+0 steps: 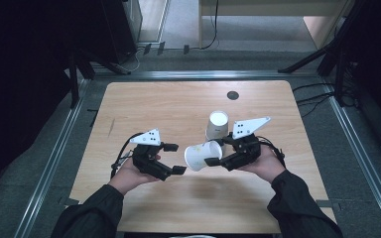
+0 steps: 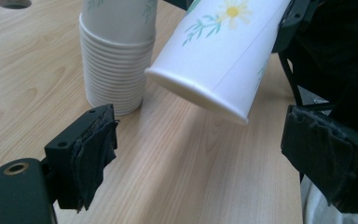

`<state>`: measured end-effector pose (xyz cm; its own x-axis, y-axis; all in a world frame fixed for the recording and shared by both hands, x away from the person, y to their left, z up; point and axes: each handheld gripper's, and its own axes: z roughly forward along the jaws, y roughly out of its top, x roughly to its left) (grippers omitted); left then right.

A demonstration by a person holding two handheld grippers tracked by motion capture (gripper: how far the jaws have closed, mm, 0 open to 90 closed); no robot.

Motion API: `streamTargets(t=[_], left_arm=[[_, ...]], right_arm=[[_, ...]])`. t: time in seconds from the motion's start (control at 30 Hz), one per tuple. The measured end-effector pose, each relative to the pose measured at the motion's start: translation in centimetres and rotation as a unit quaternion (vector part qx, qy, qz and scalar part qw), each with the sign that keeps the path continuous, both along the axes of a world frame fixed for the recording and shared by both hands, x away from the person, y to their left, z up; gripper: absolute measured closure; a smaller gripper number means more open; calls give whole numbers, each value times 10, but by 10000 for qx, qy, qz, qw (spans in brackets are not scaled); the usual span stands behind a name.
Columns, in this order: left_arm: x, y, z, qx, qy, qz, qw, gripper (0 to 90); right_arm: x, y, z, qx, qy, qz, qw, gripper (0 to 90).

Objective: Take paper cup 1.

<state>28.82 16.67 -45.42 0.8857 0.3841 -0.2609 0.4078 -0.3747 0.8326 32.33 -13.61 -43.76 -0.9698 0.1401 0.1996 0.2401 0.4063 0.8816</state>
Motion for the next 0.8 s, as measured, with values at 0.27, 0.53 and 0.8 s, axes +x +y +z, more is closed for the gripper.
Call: streamTargets(t=[0.27,0.53,0.8], left_arm=[[2,-7,-1,-66,-38,-85,9999,106],[3,-15,-3,-60,-91,-223,9997,106],[4,-19,-6,-64,-48,-287,9996,106]], right_arm=[[1,2,-3,260,168,95,9995,348],[-1,8,-4,235,214,172,9993,349],[0,11,-4,319,294,220,9988,349]])
